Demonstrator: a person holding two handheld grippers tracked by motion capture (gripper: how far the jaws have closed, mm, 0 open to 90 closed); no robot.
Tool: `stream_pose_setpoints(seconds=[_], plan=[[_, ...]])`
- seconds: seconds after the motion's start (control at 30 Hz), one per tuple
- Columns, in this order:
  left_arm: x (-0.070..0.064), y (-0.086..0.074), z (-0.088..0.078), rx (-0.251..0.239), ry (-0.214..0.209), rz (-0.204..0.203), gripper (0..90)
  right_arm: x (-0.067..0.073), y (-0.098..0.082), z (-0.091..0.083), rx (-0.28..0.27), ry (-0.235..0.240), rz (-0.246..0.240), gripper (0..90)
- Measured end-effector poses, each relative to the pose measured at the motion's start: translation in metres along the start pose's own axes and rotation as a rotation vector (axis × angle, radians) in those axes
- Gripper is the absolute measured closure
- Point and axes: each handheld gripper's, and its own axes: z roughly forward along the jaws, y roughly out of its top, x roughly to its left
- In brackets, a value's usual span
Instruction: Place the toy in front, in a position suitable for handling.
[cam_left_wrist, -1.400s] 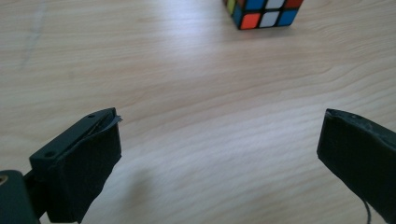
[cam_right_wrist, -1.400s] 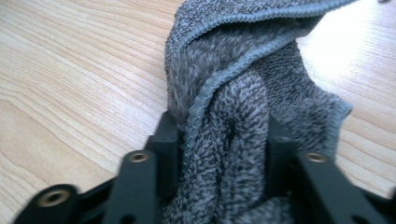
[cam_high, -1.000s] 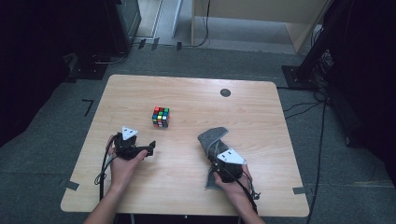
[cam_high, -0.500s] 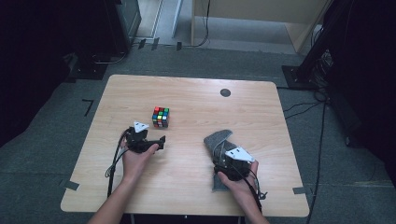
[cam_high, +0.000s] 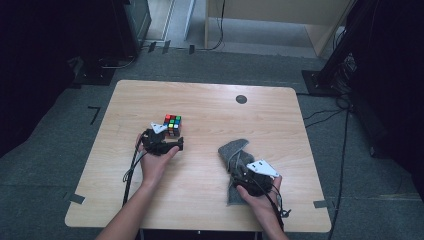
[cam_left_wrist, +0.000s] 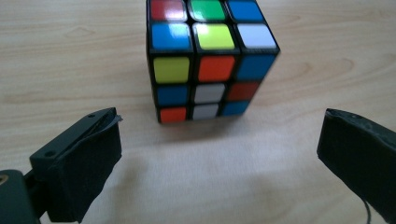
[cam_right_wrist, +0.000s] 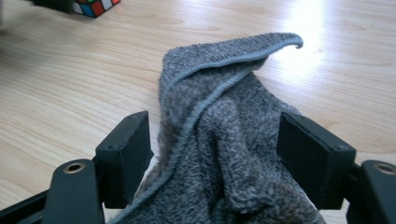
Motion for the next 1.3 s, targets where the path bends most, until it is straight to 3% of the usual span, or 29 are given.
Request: stream_pose_setpoints(seconds=[0.2,0.27,0.3,0.37,0.47,0.63,0.7,0.77,0.87,0.9,1.0,1.07,1.17,1.23,1.3], plan=[[-0.006,0.01,0.015,-0.019,0.052,-0.032,7.5,0.003,-0.001,0.001,0.002,-0.002,-0.017,26.8],[-0.007,0.013,0.02,-0.002,0.073,-0.041,8.6,0.002,-0.002,0.003,0.007,-0.004,-0.016,26.9],[-0.007,0.014,0.022,0.004,0.075,-0.053,14.9,0.002,-0.002,0.004,0.01,-0.004,-0.016,26.9],[-0.007,0.017,0.025,0.026,0.089,-0.066,18.2,0.001,-0.003,0.005,0.016,-0.007,-0.013,26.9],[-0.005,0.018,0.026,0.011,0.085,-0.086,27.6,0.003,-0.002,0.004,0.013,-0.006,-0.019,26.6],[-0.004,0.018,0.023,0.012,0.092,-0.048,34.1,0.006,-0.006,0.01,0.042,-0.005,-0.03,29.1],[-0.003,0.018,0.018,0.02,0.045,-0.045,34.2,0.002,-0.008,0.014,0.056,0.003,-0.01,43.4],[-0.004,0.016,0.009,0.002,0.018,-0.012,34.3,-0.002,-0.012,0.019,0.071,0.018,-0.01,56.0],[-0.005,0.012,-0.008,-0.03,-0.035,0.032,34.3,-0.008,-0.013,0.024,0.085,0.052,0.015,66.3],[-0.005,0.01,-0.016,-0.042,-0.075,0.05,34.3,-0.009,-0.013,0.024,0.084,0.054,0.02,68.9],[-0.007,0.002,-0.036,-0.072,-0.151,0.094,34.3,-0.011,-0.009,0.022,0.072,0.059,0.033,74.4],[-0.009,-0.002,-0.049,-0.065,-0.202,0.132,34.3,-0.011,-0.005,0.02,0.052,0.076,0.055,76.0],[-0.013,-0.012,-0.067,-0.067,-0.258,0.192,34.3,-0.007,0.006,0.015,0.0,0.133,0.074,76.4],[-0.017,-0.02,-0.075,-0.075,-0.279,0.228,34.3,0.0,0.016,0.011,-0.02,0.173,0.062,76.5],[-0.021,-0.027,-0.082,-0.082,-0.312,0.245,34.3,0.009,0.026,0.005,-0.052,0.21,0.065,76.4]])
